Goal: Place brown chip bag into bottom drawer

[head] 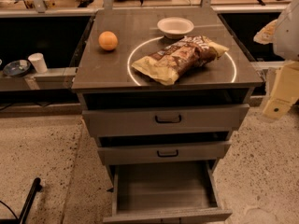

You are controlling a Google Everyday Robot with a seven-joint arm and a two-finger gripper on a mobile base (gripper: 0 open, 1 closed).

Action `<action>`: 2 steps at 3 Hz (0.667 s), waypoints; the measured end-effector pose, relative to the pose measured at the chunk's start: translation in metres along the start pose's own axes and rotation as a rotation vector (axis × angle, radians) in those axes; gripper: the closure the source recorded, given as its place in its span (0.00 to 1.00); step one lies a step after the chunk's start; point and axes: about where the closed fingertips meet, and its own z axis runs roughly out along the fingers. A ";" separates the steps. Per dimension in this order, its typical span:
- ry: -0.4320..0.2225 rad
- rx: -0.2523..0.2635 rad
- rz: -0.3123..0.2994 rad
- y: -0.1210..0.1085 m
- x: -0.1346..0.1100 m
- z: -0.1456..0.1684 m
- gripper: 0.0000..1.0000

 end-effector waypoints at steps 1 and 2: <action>0.000 0.000 0.000 0.000 0.000 0.000 0.00; -0.030 0.010 -0.063 -0.009 -0.013 0.011 0.00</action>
Offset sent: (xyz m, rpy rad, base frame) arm 0.0366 0.0273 -0.0200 0.0181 -0.0459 0.1681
